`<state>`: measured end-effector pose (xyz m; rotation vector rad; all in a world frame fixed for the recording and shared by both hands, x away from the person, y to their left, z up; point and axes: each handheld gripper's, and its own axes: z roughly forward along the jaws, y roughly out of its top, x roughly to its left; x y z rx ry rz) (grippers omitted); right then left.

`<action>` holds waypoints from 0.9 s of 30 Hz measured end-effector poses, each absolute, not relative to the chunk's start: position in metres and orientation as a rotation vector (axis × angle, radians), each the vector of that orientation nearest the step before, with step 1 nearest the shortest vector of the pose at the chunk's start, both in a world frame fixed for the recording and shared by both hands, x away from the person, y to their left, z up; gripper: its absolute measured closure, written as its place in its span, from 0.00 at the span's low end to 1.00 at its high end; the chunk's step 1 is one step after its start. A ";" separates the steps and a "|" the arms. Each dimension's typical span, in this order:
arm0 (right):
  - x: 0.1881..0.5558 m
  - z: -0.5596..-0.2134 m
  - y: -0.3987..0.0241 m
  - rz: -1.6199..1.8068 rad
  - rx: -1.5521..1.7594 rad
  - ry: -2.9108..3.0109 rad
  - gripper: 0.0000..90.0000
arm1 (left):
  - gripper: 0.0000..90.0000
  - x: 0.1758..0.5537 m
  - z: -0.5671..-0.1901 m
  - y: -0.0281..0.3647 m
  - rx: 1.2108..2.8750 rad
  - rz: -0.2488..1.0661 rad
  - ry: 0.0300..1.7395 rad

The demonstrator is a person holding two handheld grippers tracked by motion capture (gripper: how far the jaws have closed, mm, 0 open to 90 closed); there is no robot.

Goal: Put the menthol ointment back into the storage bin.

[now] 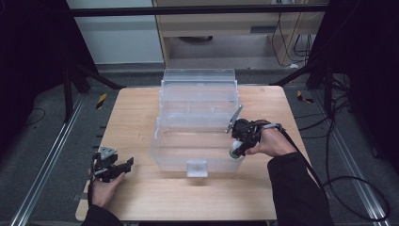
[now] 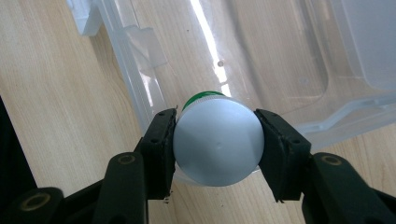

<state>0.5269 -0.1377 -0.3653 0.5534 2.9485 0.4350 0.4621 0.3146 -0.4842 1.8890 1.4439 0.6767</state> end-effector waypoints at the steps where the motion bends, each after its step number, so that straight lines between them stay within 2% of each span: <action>1: 0.527 -0.365 -0.138 0.435 0.553 2.949 0.56 | 0.35 0.462 -0.484 0.315 1.889 0.677 1.444; 27: 0.528 -0.381 -0.140 0.421 0.560 2.958 0.56 | 0.35 0.462 -0.484 0.315 1.888 0.679 1.444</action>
